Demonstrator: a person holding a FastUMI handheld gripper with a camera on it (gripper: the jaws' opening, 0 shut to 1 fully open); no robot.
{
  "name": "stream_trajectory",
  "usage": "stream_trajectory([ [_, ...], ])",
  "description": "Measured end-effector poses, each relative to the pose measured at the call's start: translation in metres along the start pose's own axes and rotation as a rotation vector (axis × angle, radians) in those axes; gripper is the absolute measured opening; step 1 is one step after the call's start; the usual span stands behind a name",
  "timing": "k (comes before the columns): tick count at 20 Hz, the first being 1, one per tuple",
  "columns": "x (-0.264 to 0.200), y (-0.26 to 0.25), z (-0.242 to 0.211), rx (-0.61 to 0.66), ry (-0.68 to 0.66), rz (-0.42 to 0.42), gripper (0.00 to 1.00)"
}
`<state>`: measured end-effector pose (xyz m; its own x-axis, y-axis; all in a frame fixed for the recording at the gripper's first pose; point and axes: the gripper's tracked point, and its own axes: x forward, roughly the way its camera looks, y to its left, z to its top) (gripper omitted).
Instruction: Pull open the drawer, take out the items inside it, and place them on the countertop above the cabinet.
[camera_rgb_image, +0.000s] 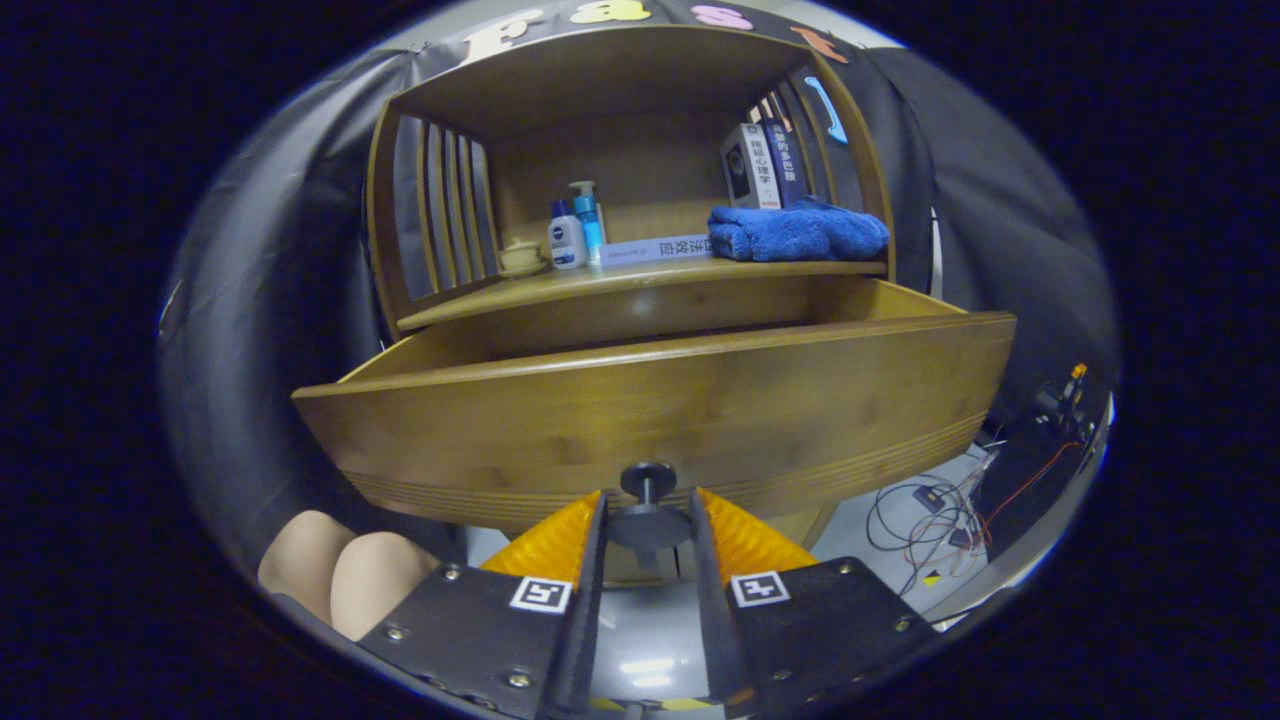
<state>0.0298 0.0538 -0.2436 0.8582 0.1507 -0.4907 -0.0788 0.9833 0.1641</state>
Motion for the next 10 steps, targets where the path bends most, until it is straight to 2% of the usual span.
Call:
stream_trajectory([
  [4,-0.025,-0.008,0.014,0.007,-0.023,-0.021,0.44],
  [10,-0.049,-0.012,0.058,-0.022,-0.108,-0.057,0.44],
])
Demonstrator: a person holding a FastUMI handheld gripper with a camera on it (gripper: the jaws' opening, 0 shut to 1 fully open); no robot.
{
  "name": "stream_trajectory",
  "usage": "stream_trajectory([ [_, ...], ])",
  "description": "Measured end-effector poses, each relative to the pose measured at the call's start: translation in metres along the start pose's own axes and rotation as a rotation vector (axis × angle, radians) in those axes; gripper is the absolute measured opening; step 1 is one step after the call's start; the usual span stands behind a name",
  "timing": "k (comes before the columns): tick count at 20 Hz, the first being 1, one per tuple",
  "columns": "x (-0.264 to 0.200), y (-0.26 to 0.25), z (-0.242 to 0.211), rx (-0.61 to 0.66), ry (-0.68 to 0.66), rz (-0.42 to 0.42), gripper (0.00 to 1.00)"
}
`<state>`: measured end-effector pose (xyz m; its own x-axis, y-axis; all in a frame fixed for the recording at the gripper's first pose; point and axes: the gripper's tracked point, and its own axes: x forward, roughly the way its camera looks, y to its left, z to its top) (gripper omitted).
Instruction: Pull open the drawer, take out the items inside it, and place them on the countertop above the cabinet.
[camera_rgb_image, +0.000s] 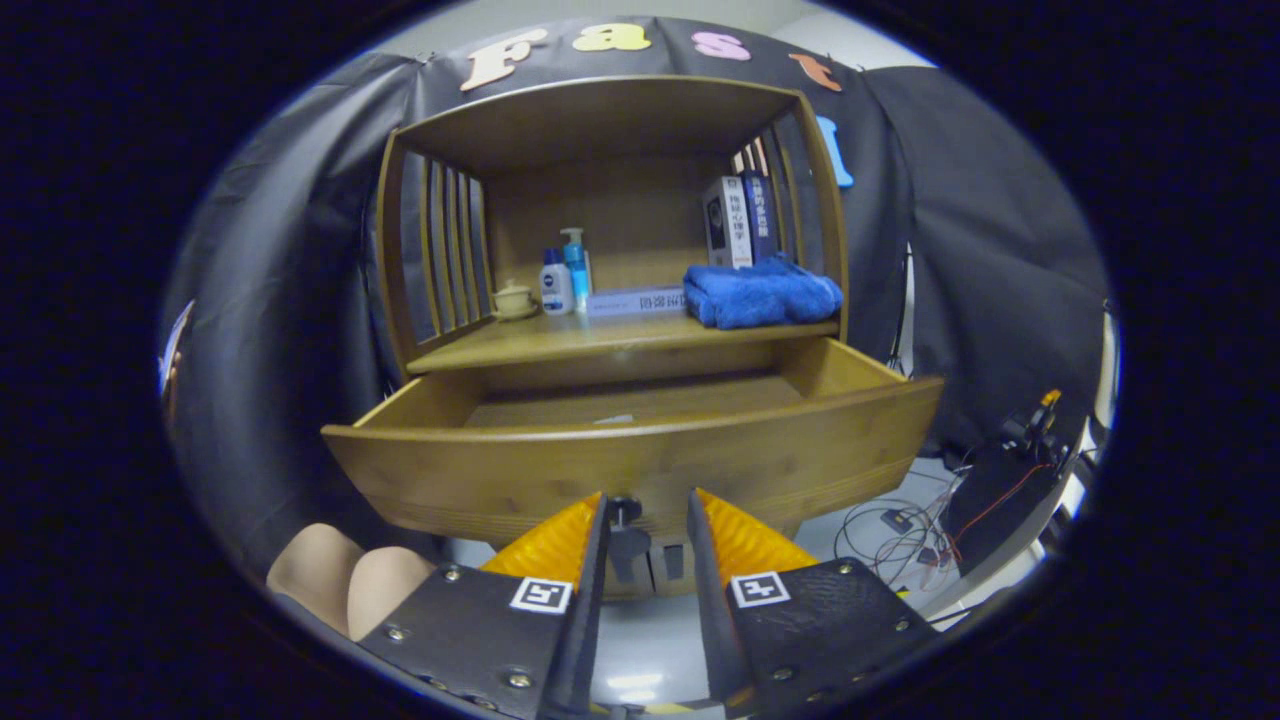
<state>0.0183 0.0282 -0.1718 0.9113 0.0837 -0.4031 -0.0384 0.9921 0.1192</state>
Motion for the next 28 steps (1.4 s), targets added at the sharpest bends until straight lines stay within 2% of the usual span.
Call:
stream_trajectory([
  [8,0.024,0.017,0.056,-0.129,-0.055,0.05,0.44],
  [13,0.076,0.022,0.08,-0.183,0.053,0.097,0.43],
  [19,0.149,0.024,0.033,-0.149,0.377,0.179,0.45],
  [20,0.158,0.023,0.026,-0.147,0.409,0.175,0.5],
  [24,0.184,0.019,0.01,-0.188,0.483,0.156,0.61],
  [28,0.187,0.017,-0.005,-0.205,0.532,0.161,0.61],
])
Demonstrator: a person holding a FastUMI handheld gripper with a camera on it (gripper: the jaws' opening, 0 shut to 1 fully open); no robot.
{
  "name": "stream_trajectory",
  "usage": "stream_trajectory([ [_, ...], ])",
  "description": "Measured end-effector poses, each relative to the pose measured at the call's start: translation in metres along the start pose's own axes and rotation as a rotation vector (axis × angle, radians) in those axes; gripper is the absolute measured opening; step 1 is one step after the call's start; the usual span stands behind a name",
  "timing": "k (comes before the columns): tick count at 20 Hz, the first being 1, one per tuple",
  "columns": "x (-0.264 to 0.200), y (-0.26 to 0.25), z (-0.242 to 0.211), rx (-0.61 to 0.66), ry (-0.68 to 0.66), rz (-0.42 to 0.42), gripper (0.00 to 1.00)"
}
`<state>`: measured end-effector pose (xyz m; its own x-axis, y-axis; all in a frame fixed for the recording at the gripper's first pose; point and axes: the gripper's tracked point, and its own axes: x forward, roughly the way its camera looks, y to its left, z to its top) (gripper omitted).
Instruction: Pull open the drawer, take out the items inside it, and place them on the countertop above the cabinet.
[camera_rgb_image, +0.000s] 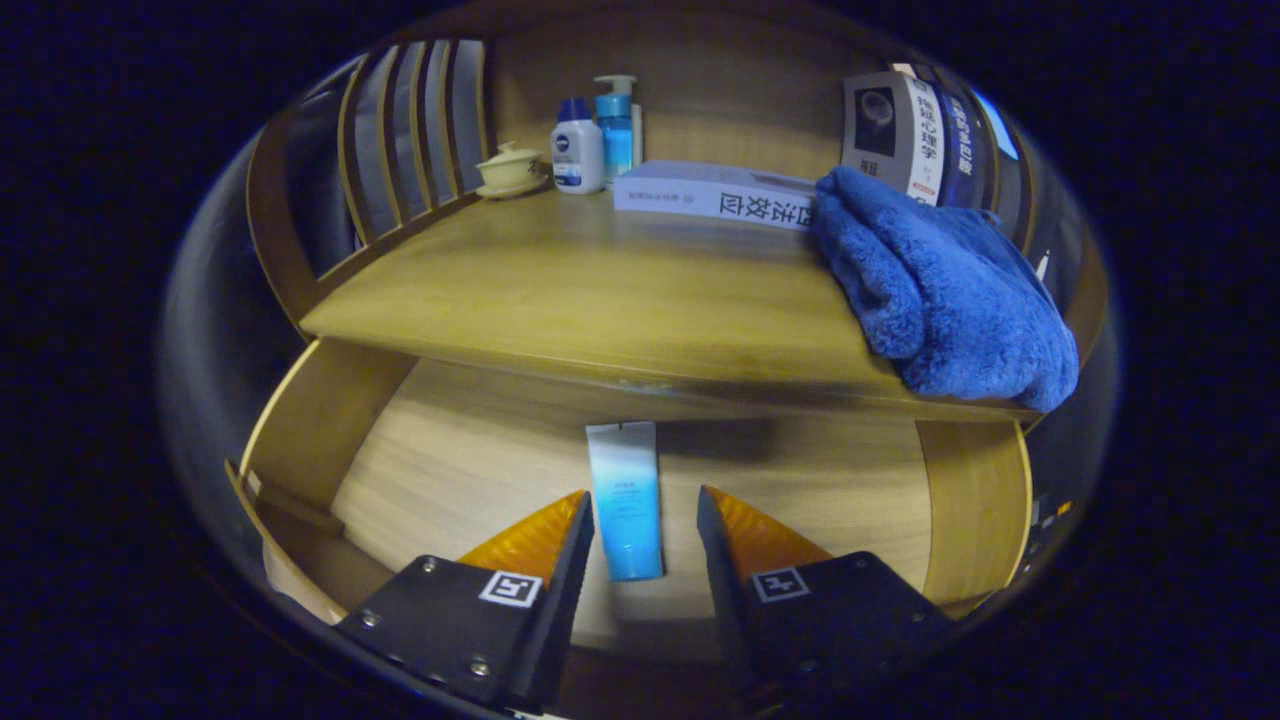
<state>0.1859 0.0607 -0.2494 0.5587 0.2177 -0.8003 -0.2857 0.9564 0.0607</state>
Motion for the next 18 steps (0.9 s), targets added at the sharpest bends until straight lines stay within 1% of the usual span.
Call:
stream_trajectory([
  [3,0.003,-0.001,0.004,-0.002,-0.023,0.0,0.62],
  [5,0.004,-0.001,-0.005,-0.008,0.017,-0.008,0.61],
  [8,0.007,0.001,-0.014,-0.03,0.074,0.002,0.62],
  [16,0.01,0.007,-0.027,-0.035,0.159,0.036,0.62],
  [18,0.011,0.007,-0.031,-0.051,0.188,0.031,0.62],
])
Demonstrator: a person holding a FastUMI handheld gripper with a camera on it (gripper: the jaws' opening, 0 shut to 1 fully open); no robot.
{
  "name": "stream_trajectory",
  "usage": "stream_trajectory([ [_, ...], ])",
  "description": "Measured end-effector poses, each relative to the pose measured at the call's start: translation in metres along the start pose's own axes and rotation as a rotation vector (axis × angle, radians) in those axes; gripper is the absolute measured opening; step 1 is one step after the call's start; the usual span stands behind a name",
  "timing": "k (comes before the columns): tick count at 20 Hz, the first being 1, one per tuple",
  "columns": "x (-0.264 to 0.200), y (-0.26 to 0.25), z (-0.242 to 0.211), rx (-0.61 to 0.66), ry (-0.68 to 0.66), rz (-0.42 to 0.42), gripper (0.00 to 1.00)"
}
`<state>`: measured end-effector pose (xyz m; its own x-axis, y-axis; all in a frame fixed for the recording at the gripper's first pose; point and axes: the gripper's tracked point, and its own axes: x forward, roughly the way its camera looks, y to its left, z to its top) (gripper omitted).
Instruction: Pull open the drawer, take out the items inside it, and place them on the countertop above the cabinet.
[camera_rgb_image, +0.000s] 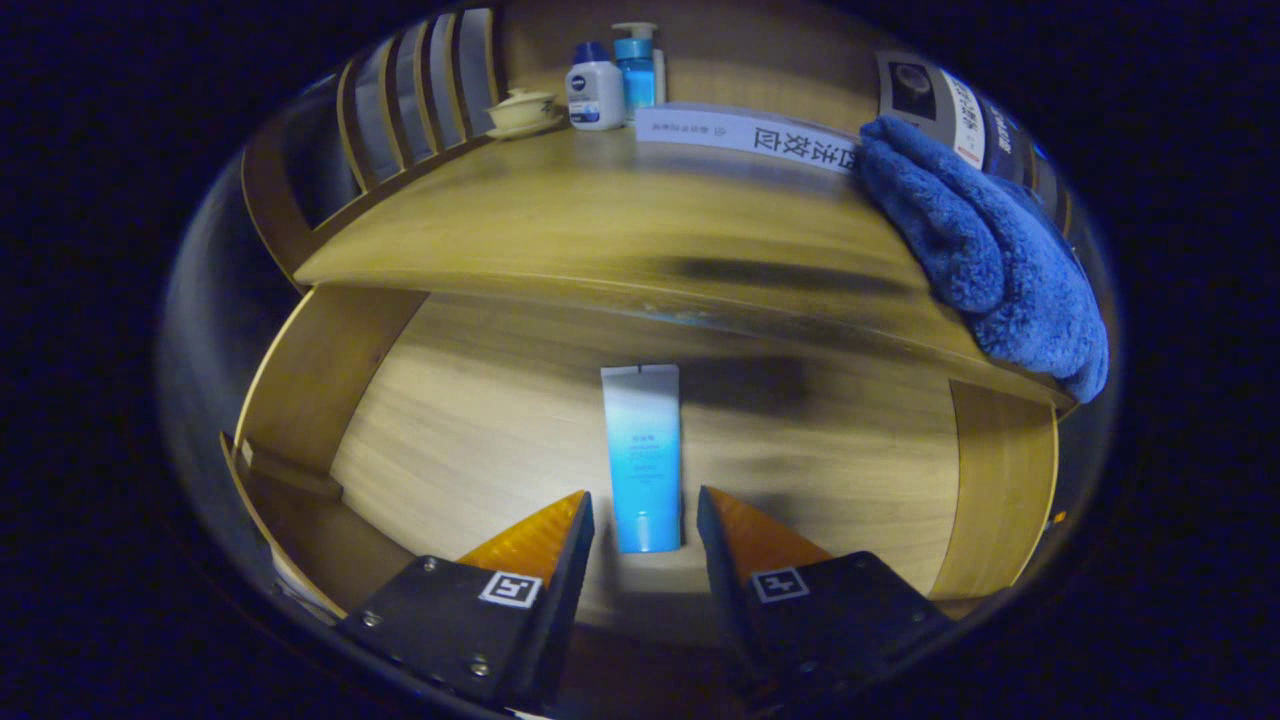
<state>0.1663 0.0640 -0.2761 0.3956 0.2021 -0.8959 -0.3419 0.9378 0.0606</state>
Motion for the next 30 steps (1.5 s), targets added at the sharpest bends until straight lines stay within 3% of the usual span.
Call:
stream_trajectory([
  [8,0.012,-0.007,-0.018,-0.038,0.129,-0.053,0.62],
  [10,0.006,-0.009,-0.017,-0.014,0.133,-0.053,0.43],
  [14,0.007,-0.014,-0.011,-0.08,0.082,-0.096,0.34],
  [17,0.002,-0.016,-0.003,-0.166,0.028,-0.129,0.34],
  [21,-0.001,-0.009,0.003,-0.162,0.003,-0.105,0.34],
  [22,-0.01,-0.004,0.001,-0.153,0.002,-0.086,0.26],
  [30,-0.069,0.014,-0.001,-0.17,-0.02,-0.015,0.26],
])
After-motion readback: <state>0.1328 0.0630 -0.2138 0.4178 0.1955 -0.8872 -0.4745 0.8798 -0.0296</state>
